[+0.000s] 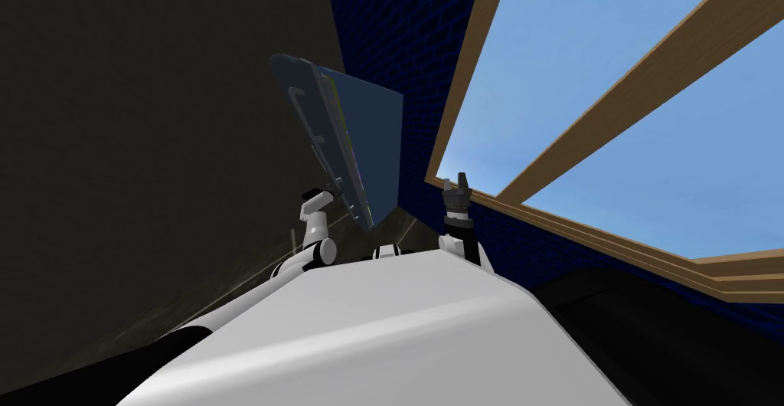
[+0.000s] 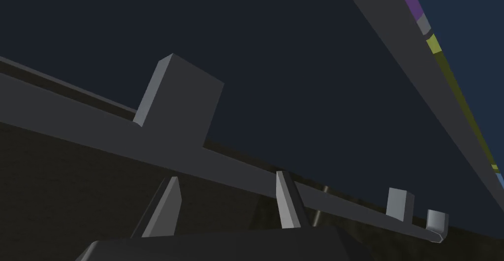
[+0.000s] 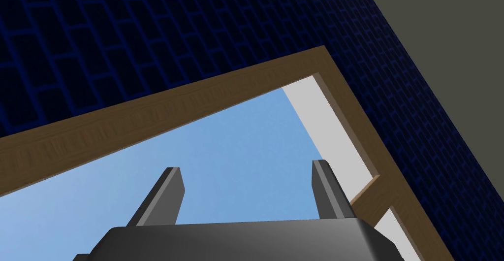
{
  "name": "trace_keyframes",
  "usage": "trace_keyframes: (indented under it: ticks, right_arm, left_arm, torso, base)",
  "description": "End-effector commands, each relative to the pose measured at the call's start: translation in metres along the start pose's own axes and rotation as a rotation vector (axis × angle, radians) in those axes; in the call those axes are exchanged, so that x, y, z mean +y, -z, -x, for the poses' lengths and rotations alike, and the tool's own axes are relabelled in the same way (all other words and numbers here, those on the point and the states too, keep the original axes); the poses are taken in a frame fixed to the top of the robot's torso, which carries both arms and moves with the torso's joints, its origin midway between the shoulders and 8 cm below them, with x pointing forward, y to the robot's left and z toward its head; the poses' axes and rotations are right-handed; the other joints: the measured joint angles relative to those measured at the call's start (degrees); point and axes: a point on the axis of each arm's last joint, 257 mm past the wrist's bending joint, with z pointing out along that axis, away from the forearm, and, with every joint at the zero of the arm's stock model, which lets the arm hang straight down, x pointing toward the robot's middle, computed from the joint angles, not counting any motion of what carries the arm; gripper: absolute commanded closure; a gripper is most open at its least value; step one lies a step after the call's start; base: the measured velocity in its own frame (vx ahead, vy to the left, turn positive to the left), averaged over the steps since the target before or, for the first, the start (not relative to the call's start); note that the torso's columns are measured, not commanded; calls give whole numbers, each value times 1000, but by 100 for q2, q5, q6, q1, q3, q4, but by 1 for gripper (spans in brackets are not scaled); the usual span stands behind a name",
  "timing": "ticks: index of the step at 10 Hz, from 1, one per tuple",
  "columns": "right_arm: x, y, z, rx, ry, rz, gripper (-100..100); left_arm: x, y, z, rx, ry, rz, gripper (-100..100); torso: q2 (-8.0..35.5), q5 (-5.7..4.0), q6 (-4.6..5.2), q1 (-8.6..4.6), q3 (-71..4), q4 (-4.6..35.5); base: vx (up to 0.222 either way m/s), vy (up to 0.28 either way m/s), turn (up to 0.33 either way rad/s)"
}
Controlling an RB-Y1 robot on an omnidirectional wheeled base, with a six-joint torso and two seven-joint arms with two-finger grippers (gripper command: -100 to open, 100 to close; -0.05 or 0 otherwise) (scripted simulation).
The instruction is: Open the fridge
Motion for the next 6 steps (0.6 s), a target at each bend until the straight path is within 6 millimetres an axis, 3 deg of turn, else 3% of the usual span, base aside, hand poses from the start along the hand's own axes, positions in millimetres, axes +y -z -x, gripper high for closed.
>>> trace_keyframes:
  ticks: [1,3,6]
  right_arm:
    - [0,0,0,0,0,0,0]
    - [0,0,0,0,0,0,0]
    - [0,0,0,0,0,0,0]
  left_arm:
    - [-11,1,-16,32,-18,-22,100]
    - [1,0,-38,71,-37,6,100]
    - [8,-1,-48,91,-46,20,100]
  torso:
    - [-7,0,10,9,-3,4]
    - [-30,-5,17,-10,-16,0]
    - [-33,2,8,-4,-17,-6]
  base:
    - [-94,283,-67]
    - [-110,331,-96]
    - [-121,307,-57]
